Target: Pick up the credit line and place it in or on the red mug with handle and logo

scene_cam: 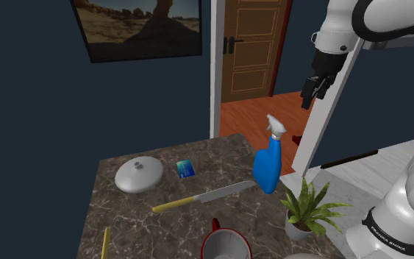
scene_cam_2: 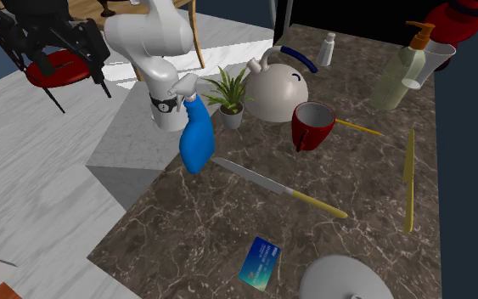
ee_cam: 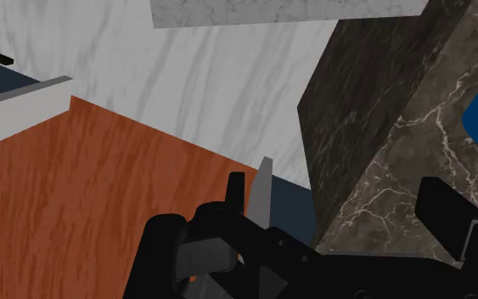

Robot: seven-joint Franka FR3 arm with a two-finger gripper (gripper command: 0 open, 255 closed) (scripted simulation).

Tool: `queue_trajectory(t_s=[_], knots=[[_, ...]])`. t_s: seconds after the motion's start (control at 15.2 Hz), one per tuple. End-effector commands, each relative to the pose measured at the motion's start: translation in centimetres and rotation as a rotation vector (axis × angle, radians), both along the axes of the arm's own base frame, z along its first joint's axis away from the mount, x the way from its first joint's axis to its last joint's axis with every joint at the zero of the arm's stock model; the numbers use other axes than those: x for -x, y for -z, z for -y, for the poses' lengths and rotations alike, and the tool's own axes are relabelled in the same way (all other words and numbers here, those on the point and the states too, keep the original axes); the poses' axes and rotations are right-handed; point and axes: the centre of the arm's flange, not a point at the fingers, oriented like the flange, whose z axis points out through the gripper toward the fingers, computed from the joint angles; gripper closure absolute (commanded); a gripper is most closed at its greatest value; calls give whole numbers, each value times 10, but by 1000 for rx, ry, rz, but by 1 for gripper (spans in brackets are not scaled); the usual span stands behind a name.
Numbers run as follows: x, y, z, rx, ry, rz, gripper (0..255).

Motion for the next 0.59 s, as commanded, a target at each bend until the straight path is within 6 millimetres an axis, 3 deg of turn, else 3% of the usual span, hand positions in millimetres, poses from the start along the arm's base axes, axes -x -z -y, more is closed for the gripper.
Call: queue_trajectory(t_s=[0.0, 0.53], knots=[[0, 0, 0, 0, 0, 0, 0], [-44, 44, -84, -6, 82, 24, 0]])
